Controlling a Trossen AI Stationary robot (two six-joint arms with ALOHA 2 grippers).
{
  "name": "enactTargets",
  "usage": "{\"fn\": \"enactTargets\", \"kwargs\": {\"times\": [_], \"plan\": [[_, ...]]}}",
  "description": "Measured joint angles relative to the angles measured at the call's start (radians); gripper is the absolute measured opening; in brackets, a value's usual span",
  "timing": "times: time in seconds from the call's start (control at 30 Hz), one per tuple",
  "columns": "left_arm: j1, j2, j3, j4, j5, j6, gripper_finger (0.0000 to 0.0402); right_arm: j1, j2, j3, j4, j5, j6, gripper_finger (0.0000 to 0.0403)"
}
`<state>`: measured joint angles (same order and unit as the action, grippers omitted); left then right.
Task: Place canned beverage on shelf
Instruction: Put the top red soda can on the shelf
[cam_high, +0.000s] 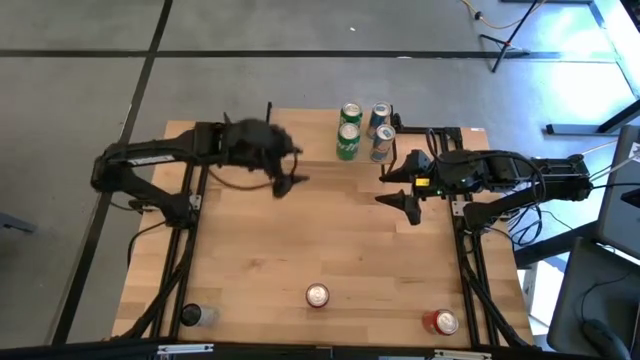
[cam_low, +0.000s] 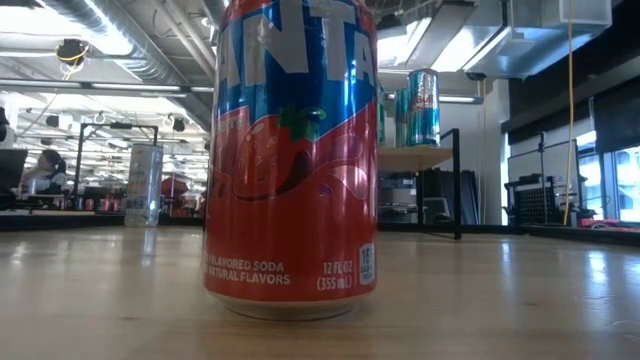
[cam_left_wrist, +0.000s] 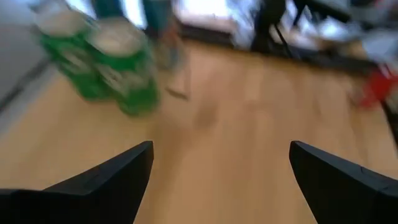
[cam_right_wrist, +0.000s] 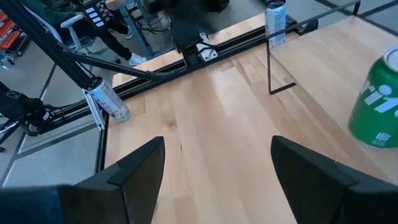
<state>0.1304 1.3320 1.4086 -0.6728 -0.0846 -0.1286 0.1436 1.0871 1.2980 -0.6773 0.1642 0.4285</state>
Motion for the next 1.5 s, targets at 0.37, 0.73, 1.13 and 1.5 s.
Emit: {"fn": "enactTargets", "kwargs": {"times": [0.37, 0.73, 1.13, 1.5], "plan": [[-0.384, -0.012, -0.132, -0.082, -0.121, -0.250, 0.0364, 0.078, 0.177, 0.000, 0.071, -0.097, -0.067, 0.0278], [-0.668, -0.011, -0.276, 0.095, -0.238, -0.476, 0.0364, 0.327, 0.415, 0.000, 0.340, -0.028, 0.020, 0.0278], [-0.934, -0.011, -0.276, 0.129, -0.183, -0.671, 0.0364, 0.394, 0.719, 0.102, 0.533, -0.026, 0.140, 0.0278], [-0.965, -0.011, -0.277, 0.159, -0.197, -0.733, 0.0364, 0.393, 0.859, 0.416, 0.079, 0.019, 0.071, 0.0278]]}}
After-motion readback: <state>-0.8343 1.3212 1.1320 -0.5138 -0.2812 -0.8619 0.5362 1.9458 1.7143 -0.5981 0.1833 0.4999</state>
